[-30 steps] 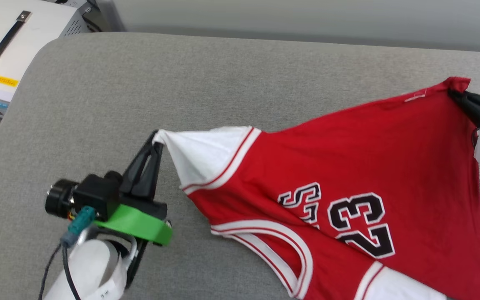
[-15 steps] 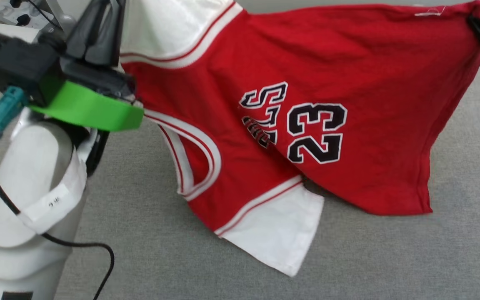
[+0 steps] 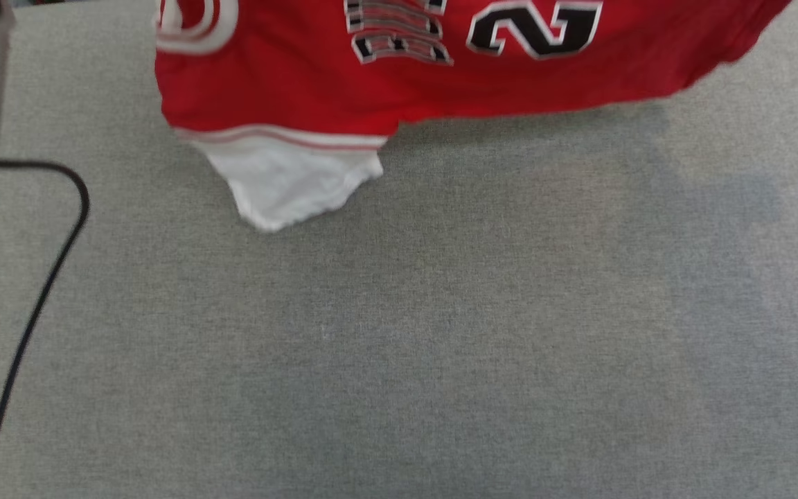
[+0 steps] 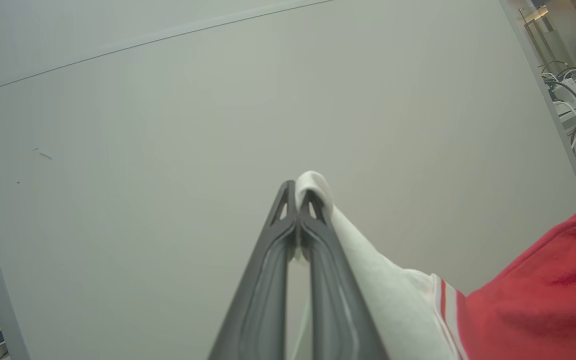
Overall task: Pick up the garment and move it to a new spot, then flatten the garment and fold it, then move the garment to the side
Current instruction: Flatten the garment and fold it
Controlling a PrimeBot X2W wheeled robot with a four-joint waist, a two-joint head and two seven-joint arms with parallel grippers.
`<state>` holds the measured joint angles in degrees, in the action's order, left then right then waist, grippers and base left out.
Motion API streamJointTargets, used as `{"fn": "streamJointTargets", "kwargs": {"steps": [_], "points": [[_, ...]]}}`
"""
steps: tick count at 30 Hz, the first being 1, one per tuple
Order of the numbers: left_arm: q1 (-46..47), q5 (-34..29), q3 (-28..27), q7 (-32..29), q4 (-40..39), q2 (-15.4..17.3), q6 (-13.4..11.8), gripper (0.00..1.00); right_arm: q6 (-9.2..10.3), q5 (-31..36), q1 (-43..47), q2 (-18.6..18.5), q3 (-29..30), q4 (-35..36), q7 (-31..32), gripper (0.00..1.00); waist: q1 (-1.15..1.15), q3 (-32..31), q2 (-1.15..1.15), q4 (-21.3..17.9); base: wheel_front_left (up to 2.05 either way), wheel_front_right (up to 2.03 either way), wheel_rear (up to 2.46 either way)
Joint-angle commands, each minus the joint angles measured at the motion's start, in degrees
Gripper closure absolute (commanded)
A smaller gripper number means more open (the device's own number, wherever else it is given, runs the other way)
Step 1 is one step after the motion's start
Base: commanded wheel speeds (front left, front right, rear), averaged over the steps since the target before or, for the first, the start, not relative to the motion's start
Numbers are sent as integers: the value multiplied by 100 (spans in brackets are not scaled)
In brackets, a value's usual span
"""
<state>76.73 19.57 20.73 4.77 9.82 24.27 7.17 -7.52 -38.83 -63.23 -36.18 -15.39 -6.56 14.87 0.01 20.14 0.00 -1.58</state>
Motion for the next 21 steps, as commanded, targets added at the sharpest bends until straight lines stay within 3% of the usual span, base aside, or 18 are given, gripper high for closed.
{"fn": "streamJointTargets", "kwargs": {"steps": [1, 11, 21], "points": [[431, 29, 46, 14, 171, -1, 22, 100, 3, 127, -370, 76, 16, -126, -1, 100, -1, 548, 0, -87, 0, 0, 0], [2988, 298, 772, 307, 1628, 179, 30, 100, 3, 784, -2690, 426, -335, -1501, -488, 100, -1, 1207, 0, -279, 0, 0, 0], [3717, 660, 1568, 741, 2789, 230, 31, 100, 3, 823, -3624, 591, -1029, -2820, -1204, 100, -1, 1505, 0, -326, 0, 0, 0]]}}
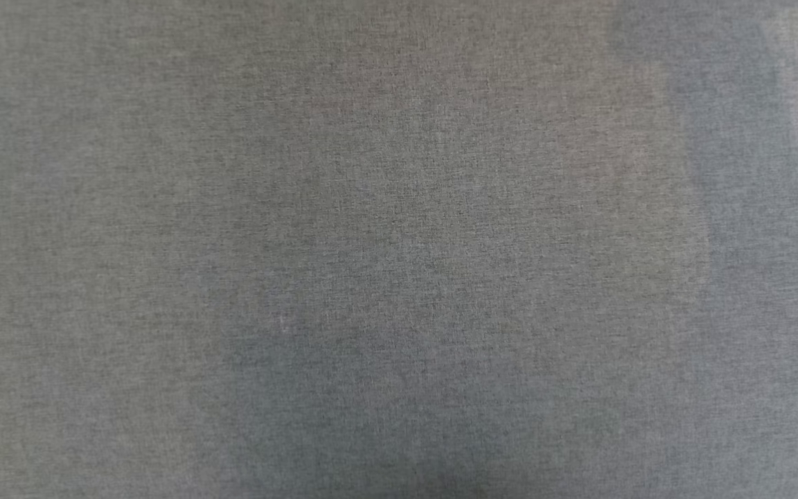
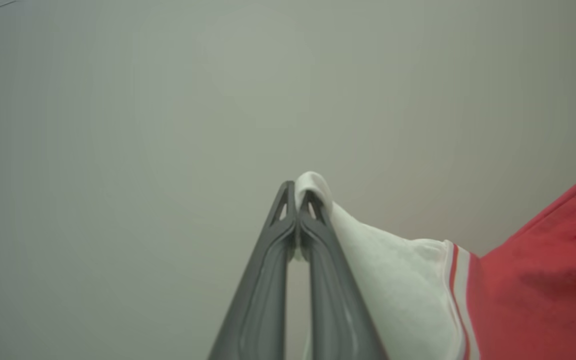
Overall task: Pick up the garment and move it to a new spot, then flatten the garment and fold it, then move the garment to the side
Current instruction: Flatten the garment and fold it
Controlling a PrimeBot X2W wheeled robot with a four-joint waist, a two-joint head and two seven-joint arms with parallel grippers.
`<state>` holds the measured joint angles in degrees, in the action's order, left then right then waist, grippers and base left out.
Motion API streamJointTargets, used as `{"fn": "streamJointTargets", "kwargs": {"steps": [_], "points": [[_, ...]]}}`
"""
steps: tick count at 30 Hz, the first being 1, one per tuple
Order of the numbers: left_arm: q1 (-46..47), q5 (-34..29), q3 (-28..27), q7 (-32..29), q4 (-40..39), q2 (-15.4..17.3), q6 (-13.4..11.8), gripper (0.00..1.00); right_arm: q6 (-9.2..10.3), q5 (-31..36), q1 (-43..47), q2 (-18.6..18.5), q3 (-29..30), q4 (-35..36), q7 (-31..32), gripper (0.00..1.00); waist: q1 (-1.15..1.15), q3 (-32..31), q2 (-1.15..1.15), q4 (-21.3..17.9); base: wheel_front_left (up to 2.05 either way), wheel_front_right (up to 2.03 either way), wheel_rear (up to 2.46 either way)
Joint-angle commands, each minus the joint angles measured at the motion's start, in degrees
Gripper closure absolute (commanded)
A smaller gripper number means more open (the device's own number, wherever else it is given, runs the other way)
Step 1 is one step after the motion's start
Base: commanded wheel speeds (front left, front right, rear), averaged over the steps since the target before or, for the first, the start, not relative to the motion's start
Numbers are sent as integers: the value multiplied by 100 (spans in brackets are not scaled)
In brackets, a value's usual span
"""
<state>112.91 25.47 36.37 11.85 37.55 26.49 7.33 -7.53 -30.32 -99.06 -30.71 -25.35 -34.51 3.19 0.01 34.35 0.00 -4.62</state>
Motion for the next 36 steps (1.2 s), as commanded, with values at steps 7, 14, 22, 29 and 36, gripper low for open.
{"fn": "streamJointTargets", "kwargs": {"steps": [7, 14, 22, 29, 36], "points": [[-367, 415, 337, 260, 407, 136, 15, 100, 4, -419, 317, 80, -671, -490, -466, 100, -1, 155, 0, 16, 0, 0, 0], [-1380, 630, 323, 311, 205, 325, 15, 100, 4, -899, 1021, 50, -1257, -647, -782, 100, -1, -52, 0, 93, 0, 0, 0], [-3285, 593, -19, 314, -746, 579, -155, 100, 4, -1474, 2027, -137, -2046, -405, -1010, 100, -1, -565, 0, 225, 0, 0, 0], [-5438, 699, -375, 314, -1808, 851, -571, 100, 4, -2025, 3159, -468, -2707, 10, -1138, 100, -1, -1237, 0, 320, 0, 0, 0], [-7579, 912, -446, 314, -2746, 1021, -1080, 100, 4, -2448, 4291, -889, -3188, 494, -1249, 100, -1, -1889, 0, 367, 0, 0, 0]]}}
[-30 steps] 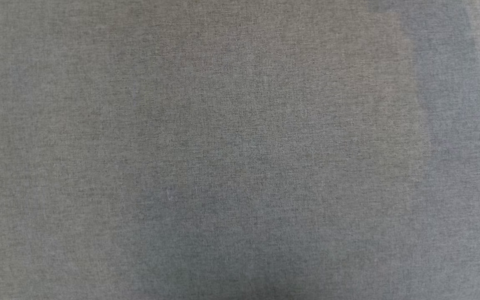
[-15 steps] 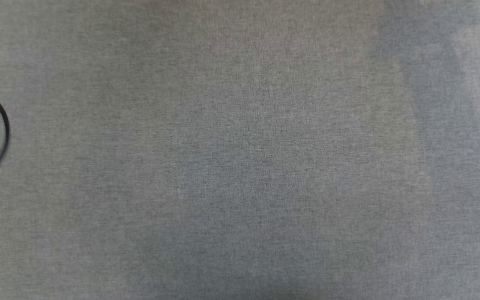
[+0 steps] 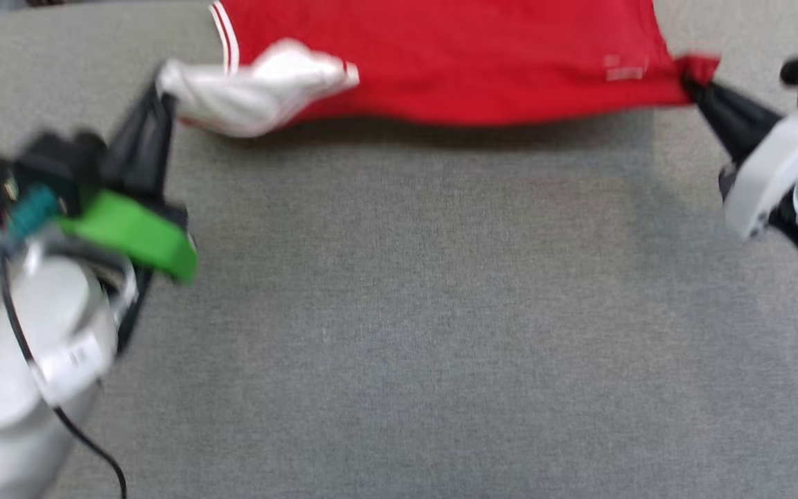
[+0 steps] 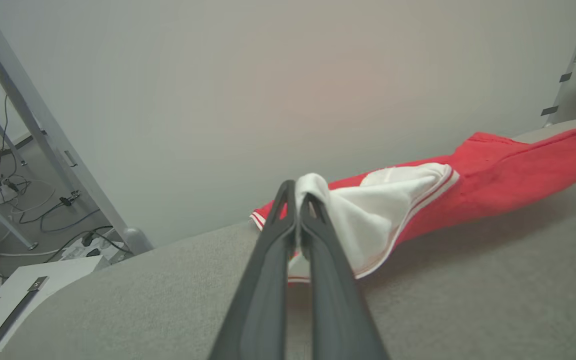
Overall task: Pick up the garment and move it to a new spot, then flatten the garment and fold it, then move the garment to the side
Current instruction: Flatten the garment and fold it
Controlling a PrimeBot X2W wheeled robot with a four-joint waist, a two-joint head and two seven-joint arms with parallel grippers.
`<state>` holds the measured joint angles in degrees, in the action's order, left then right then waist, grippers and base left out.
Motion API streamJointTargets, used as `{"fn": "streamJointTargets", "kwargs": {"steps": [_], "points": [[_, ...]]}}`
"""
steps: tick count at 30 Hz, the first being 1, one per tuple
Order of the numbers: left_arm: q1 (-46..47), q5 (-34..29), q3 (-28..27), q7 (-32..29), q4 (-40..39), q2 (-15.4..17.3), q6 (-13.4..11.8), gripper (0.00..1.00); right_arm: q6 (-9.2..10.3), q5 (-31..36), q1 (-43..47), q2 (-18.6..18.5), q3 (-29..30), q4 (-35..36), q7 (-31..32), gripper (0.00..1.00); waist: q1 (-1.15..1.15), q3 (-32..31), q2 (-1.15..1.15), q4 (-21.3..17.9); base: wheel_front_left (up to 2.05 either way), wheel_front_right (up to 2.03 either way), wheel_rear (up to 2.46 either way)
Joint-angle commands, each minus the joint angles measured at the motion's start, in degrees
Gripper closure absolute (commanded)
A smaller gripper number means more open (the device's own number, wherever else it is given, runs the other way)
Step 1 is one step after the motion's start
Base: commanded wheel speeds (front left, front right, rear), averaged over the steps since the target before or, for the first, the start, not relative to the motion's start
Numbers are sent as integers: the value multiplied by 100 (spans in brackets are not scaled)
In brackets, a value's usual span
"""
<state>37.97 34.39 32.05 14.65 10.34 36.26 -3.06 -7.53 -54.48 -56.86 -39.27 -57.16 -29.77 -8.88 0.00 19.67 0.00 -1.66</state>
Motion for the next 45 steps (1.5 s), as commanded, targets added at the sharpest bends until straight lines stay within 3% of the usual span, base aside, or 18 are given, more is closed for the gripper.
{"fn": "streamJointTargets", "kwargs": {"steps": [1, 9, 19, 33, 37, 45], "points": [[-407, 66, 3, 34, -153, 73, -128, 100, 4, -81, 250, -97, -60, 86, -65, 100, 0, -521, 0, 66, 0, 0, 0], [-2453, 595, 96, -6, -834, 166, -723, 100, 4, -377, 1436, -473, -488, 624, -12, 100, 0, -1174, 0, -30, 0, 0, 0], [-4039, 1273, 389, -289, -1246, 130, -937, 100, 4, -616, 2734, -879, -544, 879, -134, 100, 0, -1766, 0, 30, 0, 0, 0], [-4946, 2144, 753, -1211, -1710, 397, -690, 100, 4, -994, 4425, -1438, -112, 1454, 10, 100, 0, -2044, 0, 110, 0, 0, 0], [-4925, 2002, 817, -1164, -1699, 445, -649, 100, 4, -970, 4697, -1419, 137, 1514, 40, 100, 0, -1996, 0, 123, 0, 0, 0], [-4147, 1544, 781, -703, -1207, 196, -280, 100, 4, -713, 4799, -1145, 705, 1522, 159, 100, 0, -1820, 0, 111, 0, 0, 0]]}}
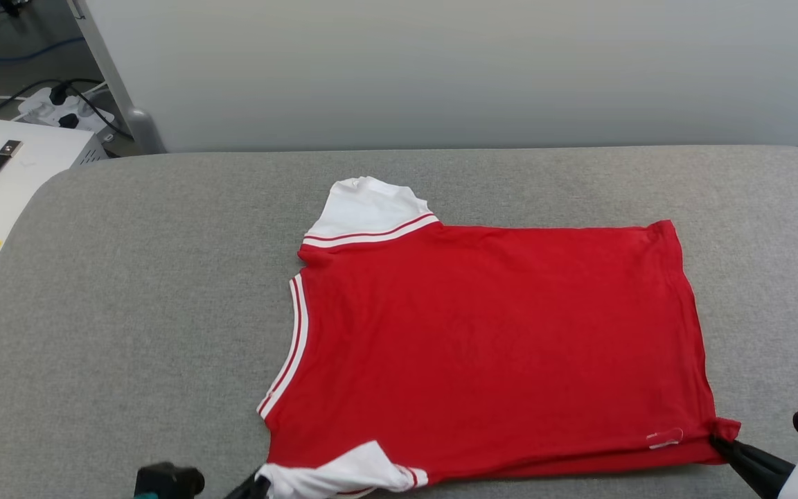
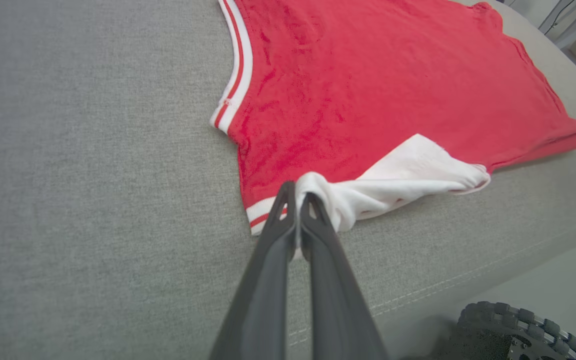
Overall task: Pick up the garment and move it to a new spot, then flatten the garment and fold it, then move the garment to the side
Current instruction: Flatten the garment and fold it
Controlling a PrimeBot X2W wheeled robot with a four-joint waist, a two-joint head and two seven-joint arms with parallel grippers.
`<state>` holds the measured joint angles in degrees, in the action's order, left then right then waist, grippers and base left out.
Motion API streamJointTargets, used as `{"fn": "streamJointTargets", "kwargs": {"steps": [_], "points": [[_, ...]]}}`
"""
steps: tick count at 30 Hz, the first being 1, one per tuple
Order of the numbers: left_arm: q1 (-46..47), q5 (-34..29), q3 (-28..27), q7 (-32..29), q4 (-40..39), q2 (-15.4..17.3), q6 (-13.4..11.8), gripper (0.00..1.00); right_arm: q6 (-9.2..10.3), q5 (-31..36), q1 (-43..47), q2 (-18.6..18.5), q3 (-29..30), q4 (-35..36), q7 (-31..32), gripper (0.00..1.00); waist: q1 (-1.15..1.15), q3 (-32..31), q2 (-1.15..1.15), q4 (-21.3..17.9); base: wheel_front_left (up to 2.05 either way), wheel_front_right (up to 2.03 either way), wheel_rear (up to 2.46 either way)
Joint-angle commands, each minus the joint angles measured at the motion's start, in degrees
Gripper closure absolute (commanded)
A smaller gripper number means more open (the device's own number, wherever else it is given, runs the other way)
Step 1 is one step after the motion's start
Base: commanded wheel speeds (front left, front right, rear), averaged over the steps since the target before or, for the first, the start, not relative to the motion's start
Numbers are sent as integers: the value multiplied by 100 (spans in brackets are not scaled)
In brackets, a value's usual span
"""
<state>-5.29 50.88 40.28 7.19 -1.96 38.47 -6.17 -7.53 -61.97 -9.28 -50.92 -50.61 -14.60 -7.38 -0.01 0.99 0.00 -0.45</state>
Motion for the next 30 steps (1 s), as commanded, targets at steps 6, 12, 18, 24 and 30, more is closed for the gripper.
{"fn": "streamJointTargets", "kwargs": {"steps": [6, 12, 18, 24, 30], "points": [[1156, -504, -31, -49, 337, -78, 302, 100, 4, 161, -83, 171, 507, 119, 119, 100, 1, 332, 0, -56, 0, 0, 0], [2164, -738, -65, -112, 805, -233, 617, 100, 4, 298, -350, 347, 923, 257, 289, 100, 1, 752, 0, -176, 0, 0, 0], [2916, -890, -95, -106, 1378, -328, 877, 100, 4, 404, -758, 513, 1216, 301, 472, 100, 1, 1135, 0, -293, 0, 0, 0], [3392, -934, -20, -2, 2102, -532, 1101, 100, 4, 523, -1162, 663, 1325, 97, 598, 100, 1, 1442, 0, -311, 0, 0, 0], [3641, -949, 227, 167, 2978, -804, 1274, 100, 4, 697, -1523, 915, 1272, -375, 695, 100, 1, 1620, 0, -306, 0, 0, 0]]}}
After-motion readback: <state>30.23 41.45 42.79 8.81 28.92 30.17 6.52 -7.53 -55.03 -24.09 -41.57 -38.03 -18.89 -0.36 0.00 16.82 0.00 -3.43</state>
